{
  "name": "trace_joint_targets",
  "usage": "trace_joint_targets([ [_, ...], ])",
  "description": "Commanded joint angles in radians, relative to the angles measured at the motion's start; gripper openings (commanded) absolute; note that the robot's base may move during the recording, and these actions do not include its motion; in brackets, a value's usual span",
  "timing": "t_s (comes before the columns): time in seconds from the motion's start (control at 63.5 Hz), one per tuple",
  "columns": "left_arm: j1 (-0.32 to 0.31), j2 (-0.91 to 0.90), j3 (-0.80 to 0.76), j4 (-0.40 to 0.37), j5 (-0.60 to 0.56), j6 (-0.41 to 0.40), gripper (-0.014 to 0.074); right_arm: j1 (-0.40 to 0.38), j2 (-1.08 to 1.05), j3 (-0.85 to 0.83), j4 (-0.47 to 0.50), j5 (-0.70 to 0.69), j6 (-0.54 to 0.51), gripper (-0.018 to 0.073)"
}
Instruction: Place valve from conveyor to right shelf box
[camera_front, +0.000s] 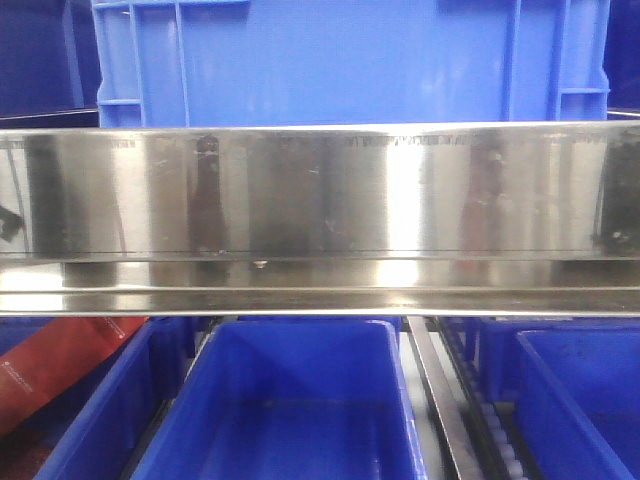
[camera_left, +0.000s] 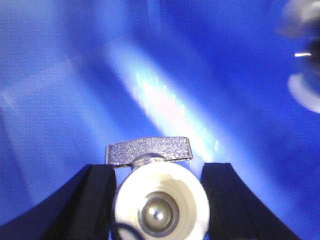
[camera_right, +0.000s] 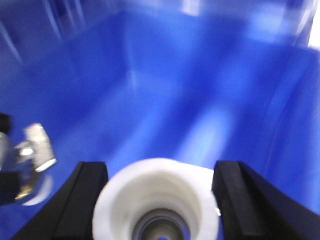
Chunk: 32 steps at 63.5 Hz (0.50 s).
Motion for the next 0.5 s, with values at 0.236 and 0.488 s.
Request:
trace_joint_targets([
  [0.236,-0.007,0.010,-0.017,-0.013,0.015,-0.003,0.0264,0.003,0.035,-0.018,0.004,-0.004,0.001,0.0283],
  [0.488,-0.007,-0.005,-0.017,-0.013,0.017,-0.003,0.0609,0.003,-0.008,-0.021,0.004,-0.004,0.001,0.0561],
])
